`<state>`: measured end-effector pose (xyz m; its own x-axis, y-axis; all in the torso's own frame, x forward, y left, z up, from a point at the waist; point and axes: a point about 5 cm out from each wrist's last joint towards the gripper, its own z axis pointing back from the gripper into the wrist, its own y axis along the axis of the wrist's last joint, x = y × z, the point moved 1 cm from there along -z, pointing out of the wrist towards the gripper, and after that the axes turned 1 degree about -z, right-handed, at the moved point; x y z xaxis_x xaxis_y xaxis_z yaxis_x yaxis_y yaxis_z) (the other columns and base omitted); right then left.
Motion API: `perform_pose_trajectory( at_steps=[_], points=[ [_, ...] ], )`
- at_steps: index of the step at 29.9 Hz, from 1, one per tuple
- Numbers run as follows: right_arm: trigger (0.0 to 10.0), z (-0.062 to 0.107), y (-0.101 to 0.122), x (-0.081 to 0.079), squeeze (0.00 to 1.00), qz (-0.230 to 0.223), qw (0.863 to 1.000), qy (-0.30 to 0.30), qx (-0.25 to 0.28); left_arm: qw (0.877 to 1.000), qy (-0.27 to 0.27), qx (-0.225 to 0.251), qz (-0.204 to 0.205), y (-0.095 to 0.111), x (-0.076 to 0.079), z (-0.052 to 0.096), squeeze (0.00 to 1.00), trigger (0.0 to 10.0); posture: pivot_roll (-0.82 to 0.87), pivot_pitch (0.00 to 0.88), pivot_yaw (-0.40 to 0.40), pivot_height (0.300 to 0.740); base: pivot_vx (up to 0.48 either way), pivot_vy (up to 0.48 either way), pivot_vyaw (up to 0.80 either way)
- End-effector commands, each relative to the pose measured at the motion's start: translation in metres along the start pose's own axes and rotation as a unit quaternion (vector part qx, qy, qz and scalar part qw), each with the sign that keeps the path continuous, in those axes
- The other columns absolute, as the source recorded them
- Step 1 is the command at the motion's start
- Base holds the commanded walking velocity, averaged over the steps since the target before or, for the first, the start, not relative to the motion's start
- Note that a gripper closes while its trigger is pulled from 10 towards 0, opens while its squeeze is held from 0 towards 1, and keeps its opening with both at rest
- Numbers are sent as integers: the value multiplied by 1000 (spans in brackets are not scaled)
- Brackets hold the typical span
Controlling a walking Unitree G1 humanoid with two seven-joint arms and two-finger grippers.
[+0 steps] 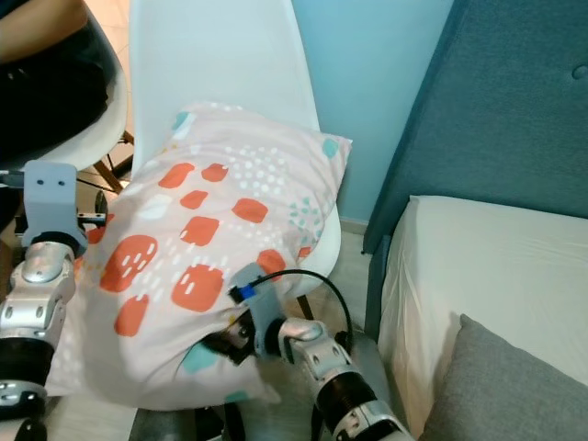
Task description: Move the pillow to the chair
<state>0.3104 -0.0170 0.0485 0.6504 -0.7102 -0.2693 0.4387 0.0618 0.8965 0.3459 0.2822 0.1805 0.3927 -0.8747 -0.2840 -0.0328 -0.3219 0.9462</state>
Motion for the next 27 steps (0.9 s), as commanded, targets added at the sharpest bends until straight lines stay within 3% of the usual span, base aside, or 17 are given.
perform_pose_trajectory(
  at_steps=[1, 4, 7, 11, 14, 18, 21, 24, 25, 26, 27],
  points=[
    [10000, -37, 52, -81, 0, -41, 991, 88, 92, 1000, -13, -8, -7, -2, 7, 2, 0, 10000, 44, 203, -47, 563, 0, 0, 0],
    [10000, -37, 62, -91, 0, -48, 985, 122, 111, 1000, -19, -8, -5, -2, 10, 2, 0, 10000, 44, 203, -46, 563, 0, 0, 0],
    [10000, -31, 78, -93, 0, -19, 976, 169, 137, 1000, -20, -19, -3, -7, 11, 5, 0, 10000, 44, 206, -47, 563, 0, 0, 0],
    [10000, -16, 94, -72, 0, -13, 965, 211, 156, 999, 6, -53, -12, -22, -1, 12, 0, 10000, 41, 216, -49, 563, 0, 0, 0],
    [10000, 1, 106, -60, 0, -19, 951, 256, 170, 995, 43, -90, 10, -36, -13, 21, 0, 10000, 42, 221, -49, 563, 0, 0, 0],
    [10000, 16, 114, -50, 0, -24, 943, 278, 180, 975, 152, -151, 49, -56, -35, 40, 0, 10000, 43, 225, -45, 563, 0, 0, 0],
    [10000, 23, 117, -38, 0, -13, 946, 264, 186, 951, 228, -195, 75, -74, -48, 66, 0, 10000, 36, 230, -43, 563, 0, 0, 0],
    [10000, 26, 120, -28, 0, -22, 949, 246, 194, 928, 278, -229, 98, -87, -55, 87, 0, 10000, 40, 234, -43, 563, 0, 0, 0],
    [10000, 26, 120, -26, 0, -25, 950, 243, 195, 918, 287, -246, 122, -92, -54, 94, 0, 10000, 40, 235, -44, 563, 0, 0, 0],
    [10000, 26, 120, -26, 0, -25, 950, 243, 195, 918, 287, -246, 122, -92, -54, 94, 0, 10000, 40, 235, -44, 563, 0, 0, 0],
    [10000, 27, 120, -26, 0, -28, 950, 243, 193, 906, 293, -267, 147, -97, -52, 101, 0, 10000, 41, 237, -43, 563, 0, 0, 0]
  ],
)
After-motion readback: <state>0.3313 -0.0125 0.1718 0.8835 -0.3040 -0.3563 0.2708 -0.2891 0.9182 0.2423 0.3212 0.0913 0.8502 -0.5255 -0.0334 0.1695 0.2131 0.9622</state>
